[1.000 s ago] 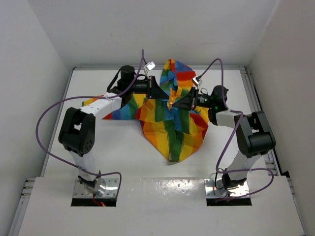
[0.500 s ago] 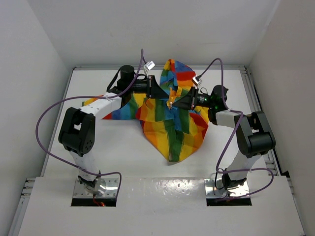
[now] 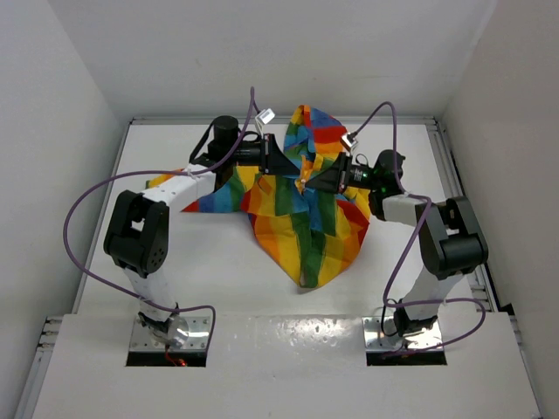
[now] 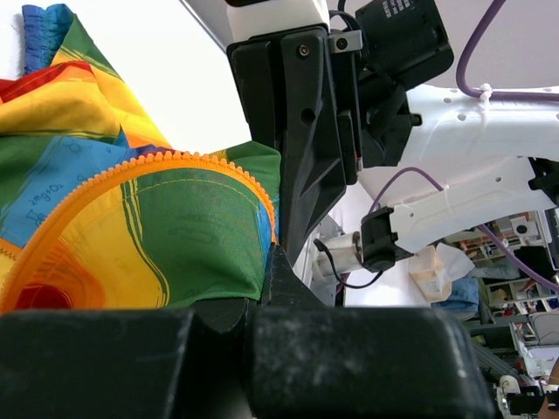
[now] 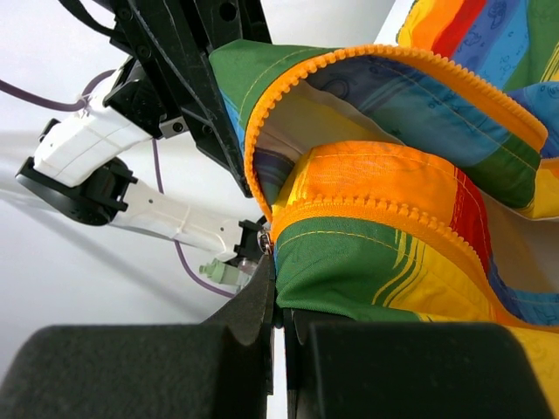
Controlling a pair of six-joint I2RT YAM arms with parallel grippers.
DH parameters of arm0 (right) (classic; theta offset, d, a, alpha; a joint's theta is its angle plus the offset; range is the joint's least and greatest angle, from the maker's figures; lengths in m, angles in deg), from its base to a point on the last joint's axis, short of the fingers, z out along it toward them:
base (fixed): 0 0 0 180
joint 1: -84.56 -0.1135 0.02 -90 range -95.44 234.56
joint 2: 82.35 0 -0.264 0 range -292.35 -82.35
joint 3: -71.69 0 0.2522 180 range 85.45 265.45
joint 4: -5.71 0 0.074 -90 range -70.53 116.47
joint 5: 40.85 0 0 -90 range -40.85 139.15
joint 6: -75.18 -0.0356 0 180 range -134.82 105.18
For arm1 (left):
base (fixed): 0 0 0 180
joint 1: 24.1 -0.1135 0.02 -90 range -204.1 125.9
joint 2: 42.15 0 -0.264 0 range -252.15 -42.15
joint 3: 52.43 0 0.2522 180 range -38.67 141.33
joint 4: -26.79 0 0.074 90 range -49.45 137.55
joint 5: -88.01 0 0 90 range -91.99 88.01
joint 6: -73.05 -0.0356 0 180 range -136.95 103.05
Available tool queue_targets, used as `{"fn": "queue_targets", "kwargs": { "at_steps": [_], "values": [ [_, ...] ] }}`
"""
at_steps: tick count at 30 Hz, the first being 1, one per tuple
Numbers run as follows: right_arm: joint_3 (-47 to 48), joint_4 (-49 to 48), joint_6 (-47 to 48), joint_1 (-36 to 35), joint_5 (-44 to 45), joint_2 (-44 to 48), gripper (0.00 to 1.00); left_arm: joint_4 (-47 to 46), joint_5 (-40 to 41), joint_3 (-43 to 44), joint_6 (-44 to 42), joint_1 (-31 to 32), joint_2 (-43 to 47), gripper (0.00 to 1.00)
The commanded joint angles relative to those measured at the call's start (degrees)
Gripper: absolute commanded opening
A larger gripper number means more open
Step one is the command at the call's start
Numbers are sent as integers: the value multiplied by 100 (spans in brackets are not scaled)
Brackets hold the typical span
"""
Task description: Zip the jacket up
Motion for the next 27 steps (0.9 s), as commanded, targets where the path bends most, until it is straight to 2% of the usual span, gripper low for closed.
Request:
{"fn": "queue_targets", "kwargs": {
  "at_steps": [1, 27],
  "values": [
    [293, -402, 15, 31, 112, -49, 0, -177, -103, 106, -99, 2, 30, 0],
    [521, -622, -99, 189, 191, -120, 0, -28, -436, 265, -213, 107, -189, 0]
  ]
}}
